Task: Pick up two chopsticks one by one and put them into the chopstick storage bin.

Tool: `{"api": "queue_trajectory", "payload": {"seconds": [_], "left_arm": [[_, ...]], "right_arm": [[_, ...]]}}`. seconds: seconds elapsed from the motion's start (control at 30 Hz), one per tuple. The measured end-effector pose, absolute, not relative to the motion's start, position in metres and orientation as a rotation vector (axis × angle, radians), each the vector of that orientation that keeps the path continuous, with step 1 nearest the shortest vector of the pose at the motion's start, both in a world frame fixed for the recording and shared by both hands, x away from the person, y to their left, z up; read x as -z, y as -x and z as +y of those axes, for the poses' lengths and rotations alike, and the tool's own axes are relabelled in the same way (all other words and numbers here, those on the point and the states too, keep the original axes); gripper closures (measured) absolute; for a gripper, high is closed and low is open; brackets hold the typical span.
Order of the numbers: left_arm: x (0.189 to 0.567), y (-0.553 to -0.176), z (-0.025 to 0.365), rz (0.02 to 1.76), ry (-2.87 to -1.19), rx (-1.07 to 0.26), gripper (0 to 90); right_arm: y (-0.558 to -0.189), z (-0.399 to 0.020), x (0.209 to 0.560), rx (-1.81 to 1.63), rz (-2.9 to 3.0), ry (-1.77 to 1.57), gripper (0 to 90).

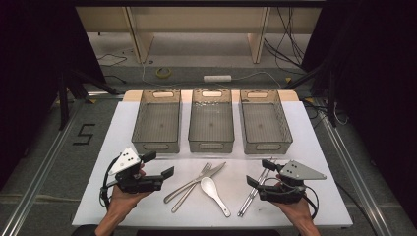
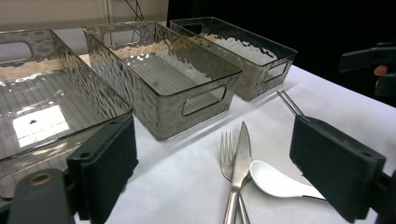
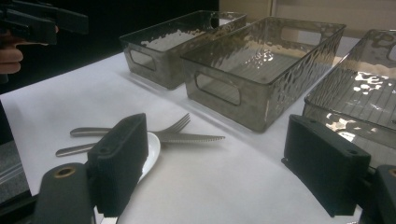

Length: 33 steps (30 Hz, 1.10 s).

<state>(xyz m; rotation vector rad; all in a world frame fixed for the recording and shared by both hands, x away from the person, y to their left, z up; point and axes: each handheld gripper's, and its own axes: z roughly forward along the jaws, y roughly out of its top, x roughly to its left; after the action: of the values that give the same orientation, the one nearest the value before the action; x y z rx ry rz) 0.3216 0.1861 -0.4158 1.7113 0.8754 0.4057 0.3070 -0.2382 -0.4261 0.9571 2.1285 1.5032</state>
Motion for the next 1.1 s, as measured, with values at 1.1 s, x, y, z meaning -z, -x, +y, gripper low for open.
{"api": "queue_trajectory", "payload": {"seconds": [1.1], "left_arm": [[0.415, -0.321, 0.185, 0.864, -1.719, -0.411, 14.2]], "right_arm": [[-0.353, -0.232, 0.439, -0.666, 2.339, -1.451, 32.0]]}}
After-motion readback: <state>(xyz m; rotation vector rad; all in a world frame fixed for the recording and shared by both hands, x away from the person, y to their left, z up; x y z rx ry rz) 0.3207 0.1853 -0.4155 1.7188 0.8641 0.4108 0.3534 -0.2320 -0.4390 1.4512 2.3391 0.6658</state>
